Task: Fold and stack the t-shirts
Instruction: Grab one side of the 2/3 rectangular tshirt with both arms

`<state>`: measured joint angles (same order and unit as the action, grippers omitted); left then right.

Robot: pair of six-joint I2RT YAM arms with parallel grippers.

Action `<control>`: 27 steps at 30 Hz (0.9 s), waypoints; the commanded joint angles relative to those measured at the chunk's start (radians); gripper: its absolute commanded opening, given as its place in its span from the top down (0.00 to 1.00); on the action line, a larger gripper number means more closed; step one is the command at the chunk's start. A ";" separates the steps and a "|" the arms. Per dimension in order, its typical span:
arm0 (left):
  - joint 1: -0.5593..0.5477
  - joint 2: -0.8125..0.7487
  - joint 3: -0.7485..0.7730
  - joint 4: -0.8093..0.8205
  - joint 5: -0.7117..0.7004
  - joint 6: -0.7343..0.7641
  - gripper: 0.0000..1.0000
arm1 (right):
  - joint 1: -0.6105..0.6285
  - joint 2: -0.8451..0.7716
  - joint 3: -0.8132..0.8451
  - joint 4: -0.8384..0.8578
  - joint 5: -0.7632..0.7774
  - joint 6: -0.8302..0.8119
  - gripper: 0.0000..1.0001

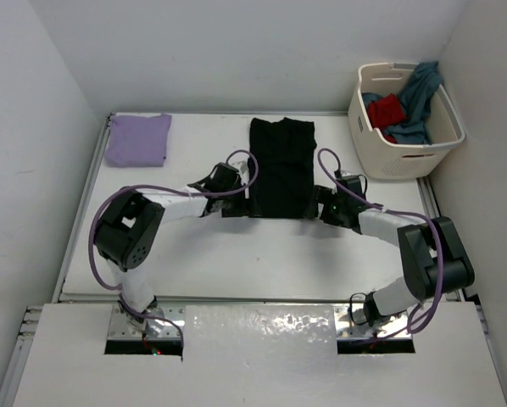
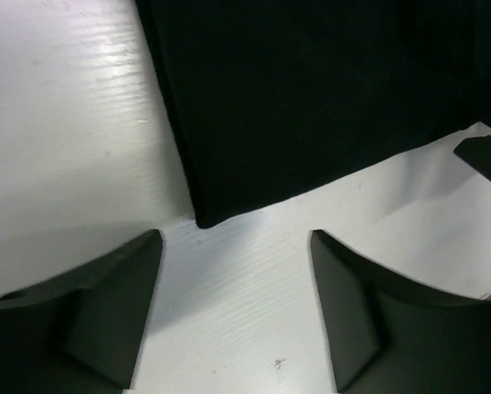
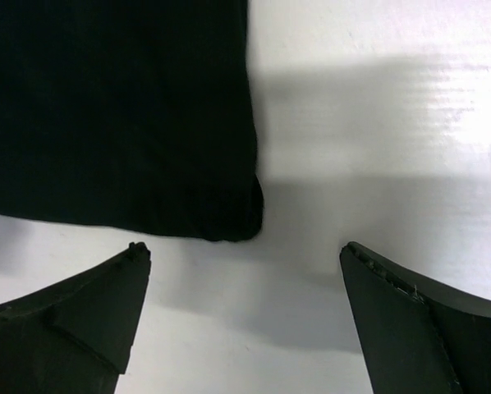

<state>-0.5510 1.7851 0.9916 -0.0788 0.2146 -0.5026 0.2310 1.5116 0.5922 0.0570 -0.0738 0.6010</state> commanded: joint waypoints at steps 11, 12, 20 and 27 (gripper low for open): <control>-0.040 0.132 0.042 0.117 -0.006 -0.030 0.88 | -0.002 0.081 -0.100 0.303 -0.060 0.167 0.53; -0.038 0.137 0.042 0.119 0.000 -0.030 0.99 | -0.002 0.081 -0.107 0.306 -0.057 0.166 0.57; -0.038 0.114 0.027 0.152 -0.009 -0.027 1.00 | -0.013 0.044 -0.098 0.245 -0.018 0.109 0.39; -0.040 0.071 -0.007 0.192 -0.017 -0.028 1.00 | -0.073 0.001 -0.085 0.204 -0.021 0.092 0.37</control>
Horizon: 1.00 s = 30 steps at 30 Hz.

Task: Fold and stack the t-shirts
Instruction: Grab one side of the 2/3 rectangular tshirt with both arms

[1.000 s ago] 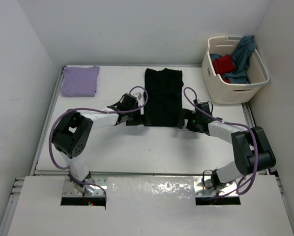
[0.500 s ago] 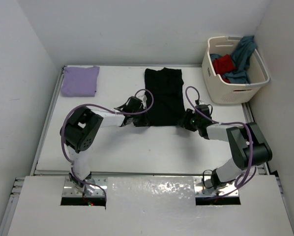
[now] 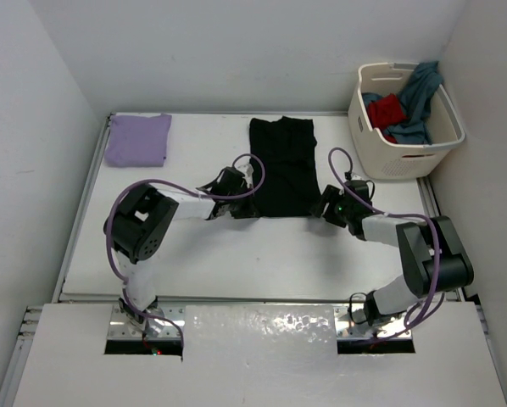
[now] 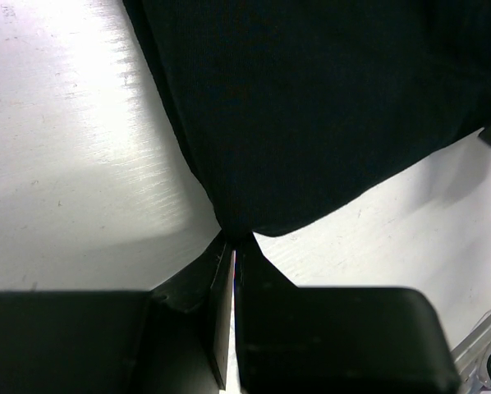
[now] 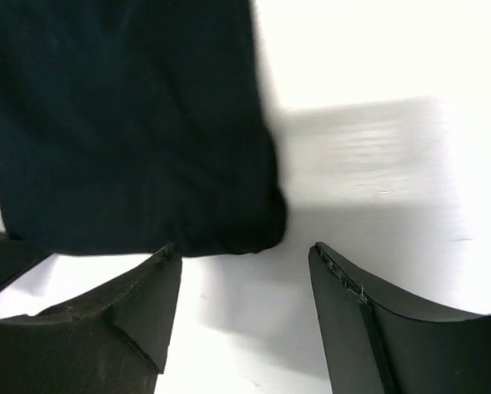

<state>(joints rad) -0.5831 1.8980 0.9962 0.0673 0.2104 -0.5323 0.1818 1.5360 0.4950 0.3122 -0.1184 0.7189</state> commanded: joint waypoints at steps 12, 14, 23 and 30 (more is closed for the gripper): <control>-0.007 -0.076 -0.045 0.127 0.024 -0.008 1.00 | -0.039 0.087 0.037 0.078 -0.036 -0.013 0.59; -0.006 -0.085 -0.044 0.132 0.032 -0.005 1.00 | -0.039 0.107 0.025 0.131 -0.049 -0.009 0.66; -0.007 -0.184 -0.085 0.158 0.026 0.028 1.00 | -0.039 0.053 -0.032 0.211 -0.122 -0.033 1.00; -0.020 -0.269 -0.168 0.144 0.087 0.011 1.00 | -0.038 -0.205 -0.208 0.159 -0.167 -0.025 1.00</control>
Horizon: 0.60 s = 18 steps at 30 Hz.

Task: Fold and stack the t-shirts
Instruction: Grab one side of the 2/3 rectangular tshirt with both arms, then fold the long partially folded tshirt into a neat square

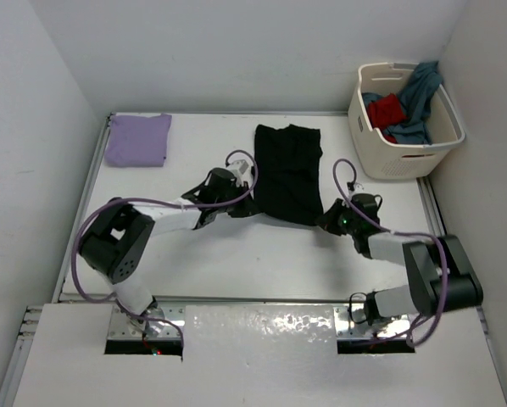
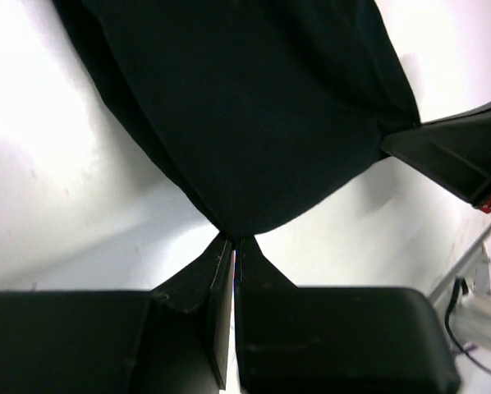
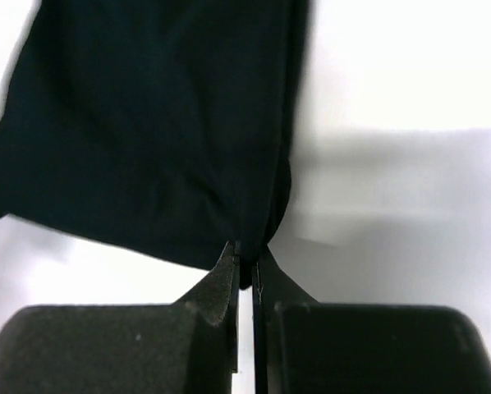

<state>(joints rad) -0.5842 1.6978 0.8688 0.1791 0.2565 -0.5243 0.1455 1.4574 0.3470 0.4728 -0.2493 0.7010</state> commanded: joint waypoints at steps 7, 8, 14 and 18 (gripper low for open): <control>-0.117 -0.367 -0.214 -0.065 -0.003 -0.063 1.00 | 0.008 -0.570 -0.103 -0.484 -0.076 -0.086 1.00; -0.132 -0.398 -0.220 -0.085 -0.017 -0.066 1.00 | 0.009 -0.621 -0.097 -0.547 -0.074 -0.084 1.00; -0.175 -0.616 -0.215 -0.220 -0.039 -0.089 1.00 | 0.016 -0.877 0.015 -0.845 -0.087 -0.077 1.00; -0.175 -0.676 -0.166 -0.283 -0.059 -0.077 1.00 | 0.014 -0.879 0.093 -0.893 -0.099 -0.078 1.00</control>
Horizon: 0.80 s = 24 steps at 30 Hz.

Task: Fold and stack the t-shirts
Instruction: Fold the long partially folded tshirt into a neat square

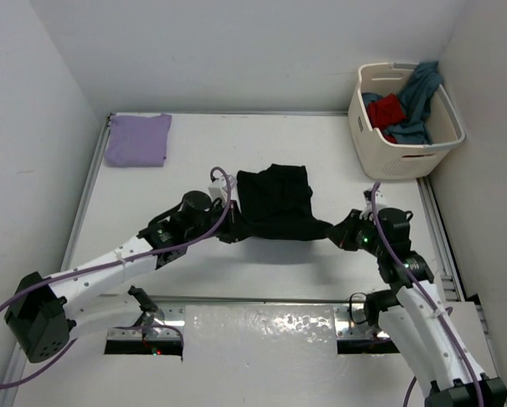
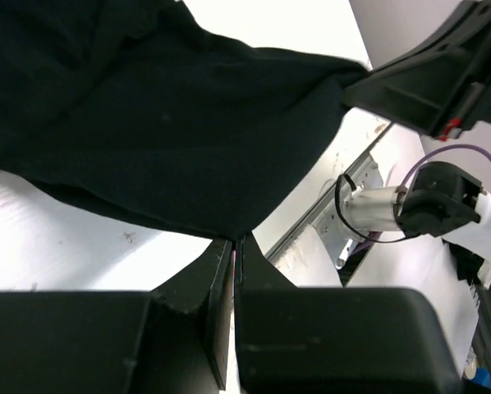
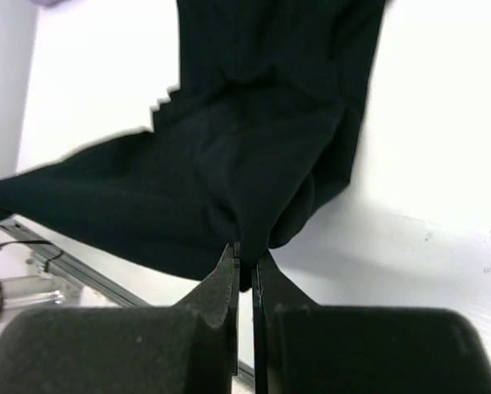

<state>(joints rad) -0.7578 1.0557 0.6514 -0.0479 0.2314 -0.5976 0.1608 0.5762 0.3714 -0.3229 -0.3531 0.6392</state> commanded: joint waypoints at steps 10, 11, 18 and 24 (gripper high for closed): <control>0.000 0.006 0.195 -0.132 -0.280 0.028 1.00 | -0.001 0.204 0.274 0.070 0.003 -0.019 1.00; 0.002 0.026 0.224 -0.135 -0.300 0.030 1.00 | -0.001 0.255 0.288 0.090 -0.001 -0.018 1.00; 0.104 0.154 0.310 -0.083 -0.296 0.050 1.00 | -0.001 0.496 0.449 0.215 -0.006 -0.025 1.00; 0.227 0.268 0.341 -0.032 -0.173 0.045 1.00 | -0.001 0.703 0.578 0.249 -0.038 -0.035 1.00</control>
<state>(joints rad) -0.5724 1.3025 0.9504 -0.1375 0.0154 -0.5652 0.1612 1.2171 0.8734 -0.1593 -0.3794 0.6270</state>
